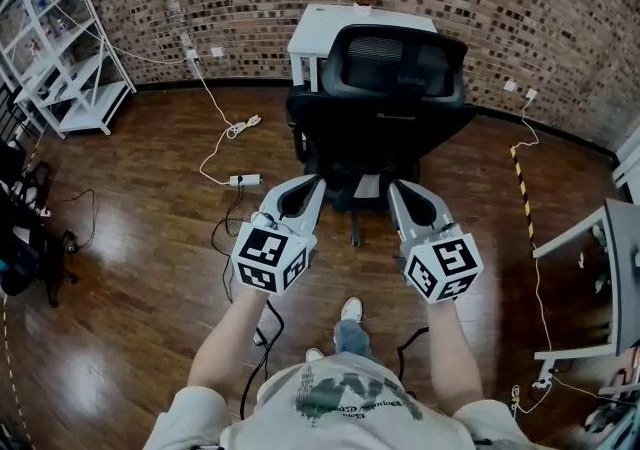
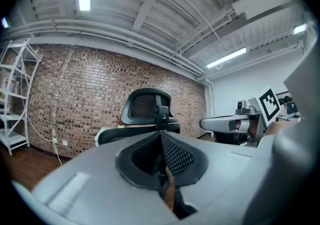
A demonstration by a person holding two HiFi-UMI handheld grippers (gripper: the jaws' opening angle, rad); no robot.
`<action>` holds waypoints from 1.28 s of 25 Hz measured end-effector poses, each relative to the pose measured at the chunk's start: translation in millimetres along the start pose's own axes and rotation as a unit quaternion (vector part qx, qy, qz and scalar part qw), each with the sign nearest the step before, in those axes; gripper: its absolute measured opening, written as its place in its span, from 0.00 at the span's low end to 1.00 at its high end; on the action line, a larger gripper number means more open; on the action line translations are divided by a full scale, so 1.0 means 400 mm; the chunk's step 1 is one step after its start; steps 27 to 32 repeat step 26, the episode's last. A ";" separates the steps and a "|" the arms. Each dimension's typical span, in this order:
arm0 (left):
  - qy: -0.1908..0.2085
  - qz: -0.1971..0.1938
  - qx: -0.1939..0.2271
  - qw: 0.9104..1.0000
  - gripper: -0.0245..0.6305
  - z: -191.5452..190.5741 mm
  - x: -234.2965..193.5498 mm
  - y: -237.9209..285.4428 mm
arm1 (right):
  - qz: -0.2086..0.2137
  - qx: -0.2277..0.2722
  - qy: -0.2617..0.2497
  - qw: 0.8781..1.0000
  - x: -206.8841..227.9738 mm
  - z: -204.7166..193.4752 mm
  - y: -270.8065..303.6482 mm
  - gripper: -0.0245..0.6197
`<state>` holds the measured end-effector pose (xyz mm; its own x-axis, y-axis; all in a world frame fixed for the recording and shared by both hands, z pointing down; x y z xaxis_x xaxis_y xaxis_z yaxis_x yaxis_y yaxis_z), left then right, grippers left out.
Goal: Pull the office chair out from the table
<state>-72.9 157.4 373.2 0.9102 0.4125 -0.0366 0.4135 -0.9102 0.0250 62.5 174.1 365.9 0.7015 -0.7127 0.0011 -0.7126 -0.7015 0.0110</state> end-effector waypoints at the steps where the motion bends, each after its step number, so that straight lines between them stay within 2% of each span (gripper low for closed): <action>1: 0.000 -0.003 0.000 1.000 0.06 -0.004 0.016 -0.014 | 0.001 0.002 0.005 1.000 -0.022 -0.002 -0.006 0.04; 5: 0.004 -0.014 -0.001 1.000 0.06 -0.018 0.072 -0.057 | 0.002 0.004 0.004 1.000 -0.090 -0.009 -0.024 0.04; 11: 0.003 -0.031 -0.001 1.000 0.06 -0.029 0.124 -0.080 | -0.006 0.003 0.010 1.000 -0.116 -0.028 -0.054 0.04; 32: 0.006 -0.042 0.003 0.999 0.06 -0.020 0.156 -0.076 | -0.005 0.003 0.010 1.000 -0.117 -0.026 -0.066 0.04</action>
Point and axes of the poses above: the fingertips, and each gripper's own axes: y forward along the fingers, x to its right, z out of its top, the point moved 2 cm from there along -y, backward along the fingers, and after that the axes turned 15 degrees about z, right-handed, at the moved point
